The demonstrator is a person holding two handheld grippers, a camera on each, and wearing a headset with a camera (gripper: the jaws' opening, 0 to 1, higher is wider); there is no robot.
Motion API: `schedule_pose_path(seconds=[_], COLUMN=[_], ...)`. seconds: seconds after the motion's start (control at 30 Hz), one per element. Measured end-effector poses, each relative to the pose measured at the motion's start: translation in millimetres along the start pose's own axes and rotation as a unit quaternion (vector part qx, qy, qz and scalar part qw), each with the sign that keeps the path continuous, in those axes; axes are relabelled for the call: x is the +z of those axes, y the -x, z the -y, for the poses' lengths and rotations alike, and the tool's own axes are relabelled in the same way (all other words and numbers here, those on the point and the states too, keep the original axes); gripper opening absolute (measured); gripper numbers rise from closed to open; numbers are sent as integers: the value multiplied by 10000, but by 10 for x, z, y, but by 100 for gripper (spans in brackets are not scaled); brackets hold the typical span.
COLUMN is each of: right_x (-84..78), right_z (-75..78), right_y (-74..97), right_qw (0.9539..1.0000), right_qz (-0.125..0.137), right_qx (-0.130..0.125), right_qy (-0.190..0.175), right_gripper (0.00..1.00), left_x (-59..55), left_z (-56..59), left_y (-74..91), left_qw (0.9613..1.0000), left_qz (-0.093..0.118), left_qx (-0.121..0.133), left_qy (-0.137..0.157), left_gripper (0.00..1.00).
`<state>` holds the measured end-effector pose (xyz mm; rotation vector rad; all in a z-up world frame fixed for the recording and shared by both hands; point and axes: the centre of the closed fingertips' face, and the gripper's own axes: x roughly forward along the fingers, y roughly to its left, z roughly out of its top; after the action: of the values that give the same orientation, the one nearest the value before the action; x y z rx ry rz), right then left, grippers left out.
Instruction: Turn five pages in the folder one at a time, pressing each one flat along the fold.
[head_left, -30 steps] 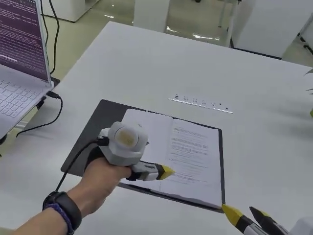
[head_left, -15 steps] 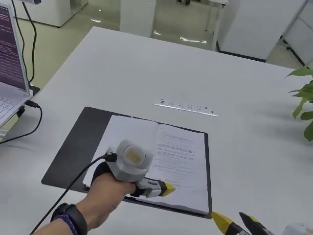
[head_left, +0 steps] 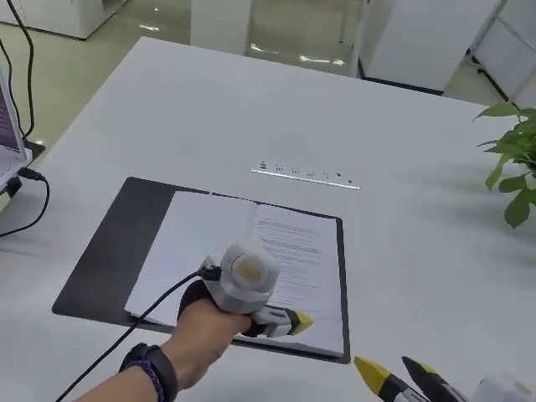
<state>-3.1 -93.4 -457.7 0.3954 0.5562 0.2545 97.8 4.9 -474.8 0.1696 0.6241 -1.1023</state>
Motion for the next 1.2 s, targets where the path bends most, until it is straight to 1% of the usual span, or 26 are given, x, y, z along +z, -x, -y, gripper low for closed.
schedule_pose_path(seconds=[0.1, 0.2, 0.27, 0.43, 0.53, 0.67, 0.77, 0.9, 0.97, 1.1, 1.2], right_x=[-16, 4, 23, 50, 26, -5, -35, -52, -60, -75, -102], right_z=[3, -29, -36, -33, -14, 9, 30, 72, 111, 105, 103], right_y=[-14, -37, -36, -18, -7, 3, 0, -3, -7, -31, -61], right_qw=[10000, 9999, 9999, 9999, 10000, 10000, 10000, 10000, 9999, 9999, 9998], right_qz=[-21, -51, -36, 21, 5, 1, -25, -36, -28, -81, -162], right_qx=[15, 63, 83, 90, 75, 56, 31, 4, -25, -7, 15], right_qy=[-13, 65, 67, 62, 42, -8, -37, -59, -95, -114, -80], right_gripper=[66, 66, 66, 66, 66, 66, 65, 65, 65, 65, 65], left_x=[-24, -56, -68, -102, -132, -153, -193, -238, -241, -246, -305], left_z=[21, 55, 76, 144, 174, 203, 219, 216, 205, 144, 102], left_y=[-50, -103, -120, -232, -305, -402, -480, -549, -559, -579, -612], left_qw=[10000, 10000, 9999, 9999, 9999, 9998, 9997, 9993, 9991, 9987, 9979], left_qz=[-34, -77, -93, -114, -155, -153, -218, -288, -302, -325, -434], left_qx=[8, 17, 26, -10, -39, -44, -57, -47, -36, 46, 108], left_qy=[9, -44, -33, -18, -57, -80, -121, -233, -282, -380, -460], left_gripper=[57, 57, 56, 56, 55, 52, 51, 49, 47, 45, 43])
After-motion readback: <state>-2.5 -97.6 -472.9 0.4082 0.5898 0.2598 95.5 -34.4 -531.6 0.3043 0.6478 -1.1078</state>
